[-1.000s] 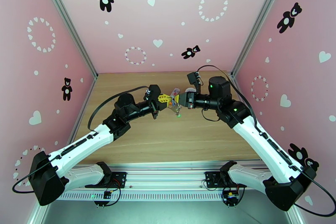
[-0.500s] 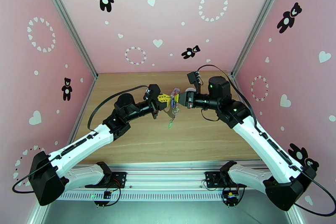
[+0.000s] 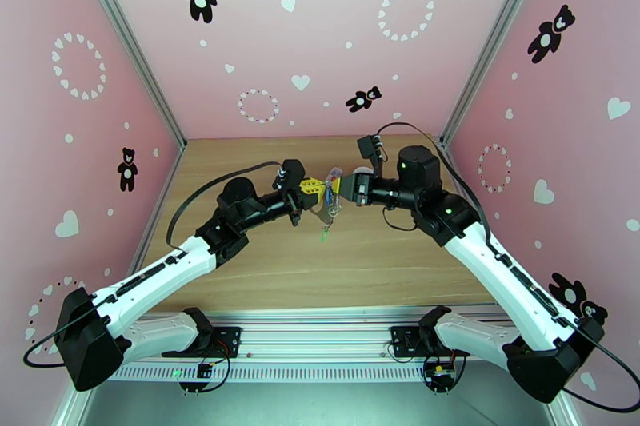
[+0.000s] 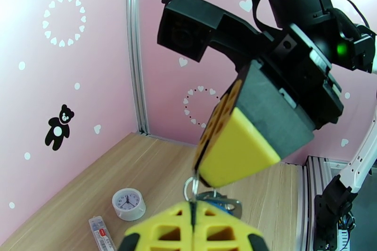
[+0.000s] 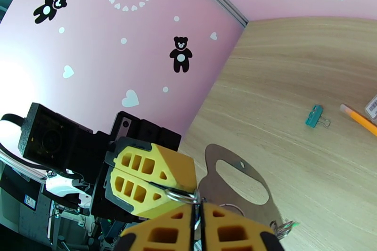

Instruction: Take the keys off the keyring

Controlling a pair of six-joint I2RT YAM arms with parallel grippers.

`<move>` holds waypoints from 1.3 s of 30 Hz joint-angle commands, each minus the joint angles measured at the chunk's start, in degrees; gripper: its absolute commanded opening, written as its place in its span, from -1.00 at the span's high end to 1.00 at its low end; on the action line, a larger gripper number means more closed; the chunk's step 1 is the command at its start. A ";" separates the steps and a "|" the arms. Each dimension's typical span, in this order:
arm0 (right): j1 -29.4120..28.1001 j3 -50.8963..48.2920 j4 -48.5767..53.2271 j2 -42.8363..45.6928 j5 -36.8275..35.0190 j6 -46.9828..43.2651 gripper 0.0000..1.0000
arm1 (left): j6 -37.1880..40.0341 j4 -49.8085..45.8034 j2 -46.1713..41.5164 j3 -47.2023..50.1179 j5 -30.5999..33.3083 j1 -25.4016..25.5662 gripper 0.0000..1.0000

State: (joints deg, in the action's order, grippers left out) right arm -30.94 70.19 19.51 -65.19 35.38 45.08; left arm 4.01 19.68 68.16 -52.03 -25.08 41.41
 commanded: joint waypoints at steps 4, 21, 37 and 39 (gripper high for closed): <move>-0.61 -1.12 -3.86 0.78 0.04 1.30 0.69 | -0.62 2.95 -0.22 -2.20 -0.99 0.88 1.00; -0.70 -0.81 -0.80 3.05 -3.12 -1.35 0.90 | 1.26 1.19 -1.05 -1.69 3.37 1.66 1.00; -0.69 4.21 4.64 1.74 -3.71 -8.01 0.96 | 3.37 1.76 -2.16 0.09 7.55 1.66 1.00; -0.70 5.38 5.30 0.81 -3.15 -8.95 0.99 | 3.28 1.85 -1.97 0.09 7.24 1.74 1.00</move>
State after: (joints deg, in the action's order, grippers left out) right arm -31.55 72.73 23.44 -63.79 31.55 38.33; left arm 6.44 20.21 67.55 -52.12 -19.46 42.96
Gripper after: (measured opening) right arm 0.032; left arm 0.037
